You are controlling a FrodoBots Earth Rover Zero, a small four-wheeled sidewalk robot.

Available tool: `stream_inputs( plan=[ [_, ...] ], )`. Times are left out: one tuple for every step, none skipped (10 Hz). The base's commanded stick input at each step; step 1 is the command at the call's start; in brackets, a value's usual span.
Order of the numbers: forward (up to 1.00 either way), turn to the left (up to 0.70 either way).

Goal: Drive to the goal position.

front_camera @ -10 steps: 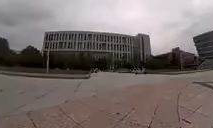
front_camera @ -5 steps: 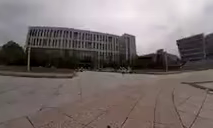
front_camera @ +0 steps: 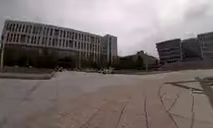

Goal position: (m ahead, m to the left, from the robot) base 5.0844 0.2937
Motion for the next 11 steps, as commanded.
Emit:
stream_inputs(
  plan=[
    [0.7, 0.0],
    [0.7, 0.0],
    [0.7, 0.0],
    [0.7, 0.0],
    [0.7, 0.0],
    [0.7, 0.0],
    [0.7, 0.0],
    [0.7, 0.0],
    [0.7, 0.0],
    [0.7, 0.0],
    [0.7, 0.0]
  ],
)
